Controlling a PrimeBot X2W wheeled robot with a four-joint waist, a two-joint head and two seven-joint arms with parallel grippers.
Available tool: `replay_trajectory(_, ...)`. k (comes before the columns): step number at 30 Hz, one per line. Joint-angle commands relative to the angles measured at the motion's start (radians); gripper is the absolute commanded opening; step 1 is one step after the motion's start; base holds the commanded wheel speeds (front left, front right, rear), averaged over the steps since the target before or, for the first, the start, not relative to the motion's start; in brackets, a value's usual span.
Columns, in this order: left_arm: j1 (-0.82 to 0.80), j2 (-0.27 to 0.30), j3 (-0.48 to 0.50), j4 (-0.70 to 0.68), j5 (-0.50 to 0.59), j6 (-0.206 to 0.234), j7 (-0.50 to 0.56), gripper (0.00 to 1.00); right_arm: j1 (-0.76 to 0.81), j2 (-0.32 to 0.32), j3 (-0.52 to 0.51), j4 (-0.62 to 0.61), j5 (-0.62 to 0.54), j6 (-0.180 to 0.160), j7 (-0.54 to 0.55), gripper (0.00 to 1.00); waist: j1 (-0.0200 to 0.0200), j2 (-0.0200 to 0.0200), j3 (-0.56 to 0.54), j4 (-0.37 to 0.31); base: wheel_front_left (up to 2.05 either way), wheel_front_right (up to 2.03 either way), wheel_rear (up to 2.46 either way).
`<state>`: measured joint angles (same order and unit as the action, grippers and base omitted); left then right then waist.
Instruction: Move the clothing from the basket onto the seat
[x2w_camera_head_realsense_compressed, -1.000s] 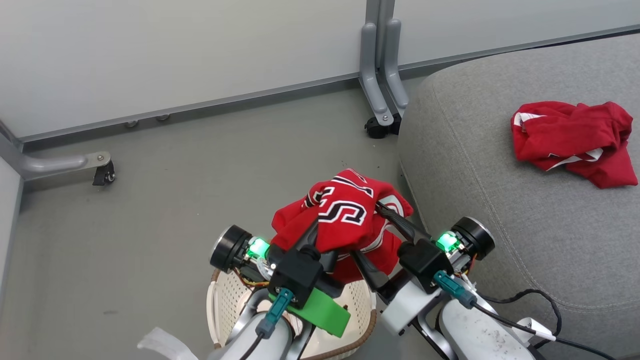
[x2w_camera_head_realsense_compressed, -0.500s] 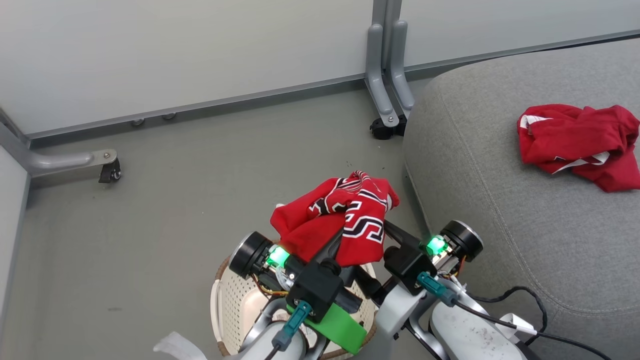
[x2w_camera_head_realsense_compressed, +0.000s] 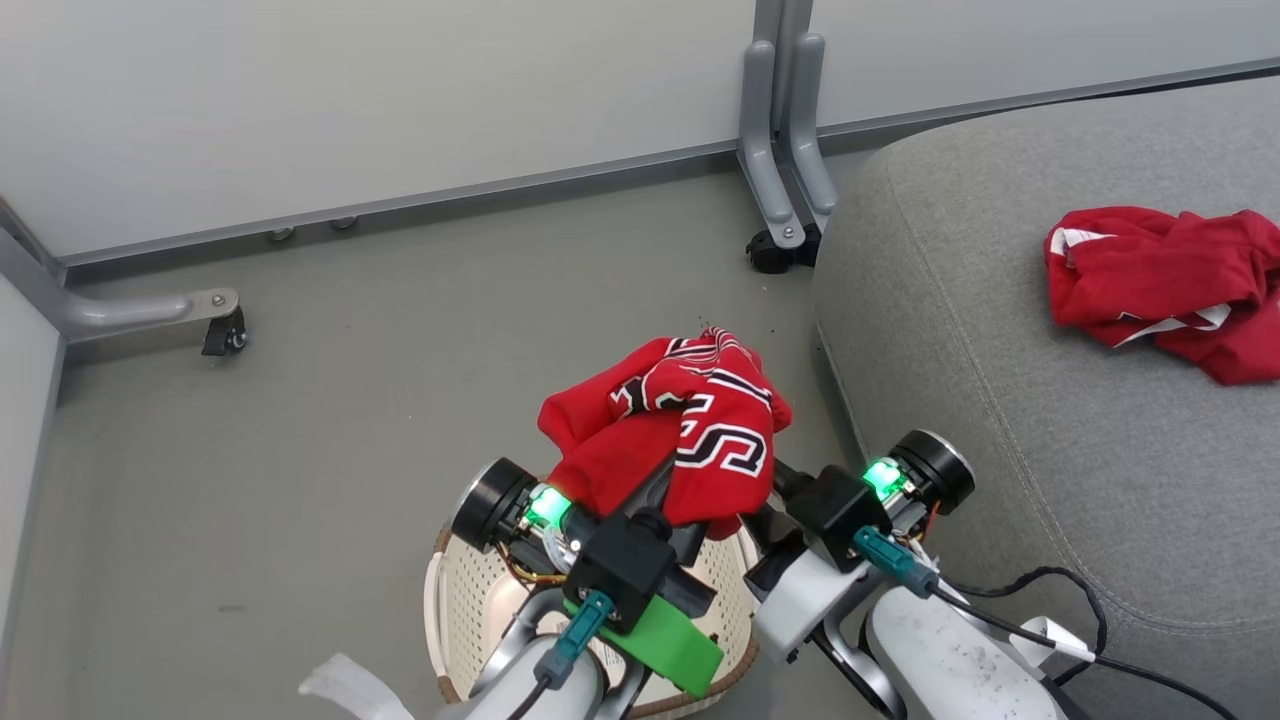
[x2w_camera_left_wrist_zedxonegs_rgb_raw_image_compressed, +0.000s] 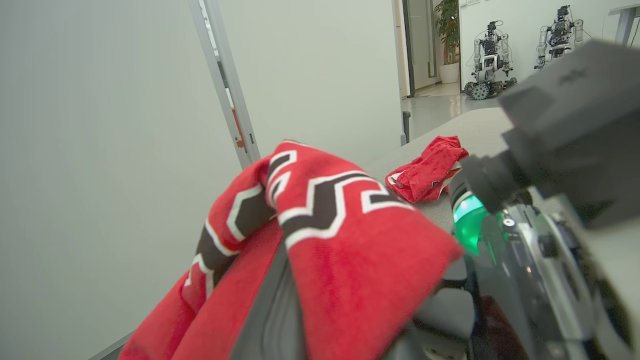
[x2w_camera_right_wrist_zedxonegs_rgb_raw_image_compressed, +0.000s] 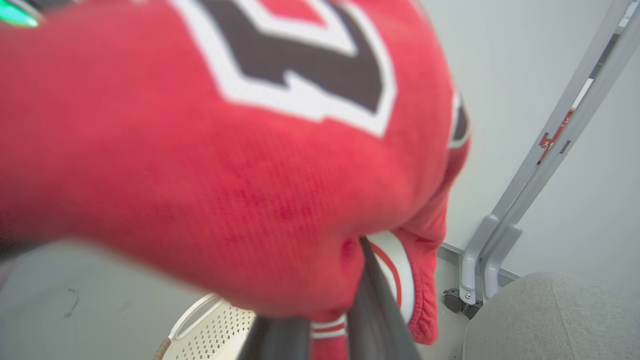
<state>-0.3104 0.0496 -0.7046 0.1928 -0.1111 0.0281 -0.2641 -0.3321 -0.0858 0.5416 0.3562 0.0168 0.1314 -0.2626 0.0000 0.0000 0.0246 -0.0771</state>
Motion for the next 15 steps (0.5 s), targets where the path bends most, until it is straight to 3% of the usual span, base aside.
replay_trajectory(1, -0.015, 0.002, 0.01, 0.003, 0.006, 0.005, 0.0, 0.0, 0.012, 0.003, -0.009, -0.016, 0.015, -0.001, -0.003, 0.0, 0.0, 0.0, 0.001, -0.001, 0.0, 0.0, 0.0)
replay_trajectory(15, -0.002, 0.002, 0.049, 0.018, 0.014, -0.008, 0.0, 0.0, 0.058, 0.022, -0.108, -0.149, 0.146, -0.001, -0.003, 0.0, 0.0, 0.0, -0.001, -0.007, 0.0, 0.0, 0.0)
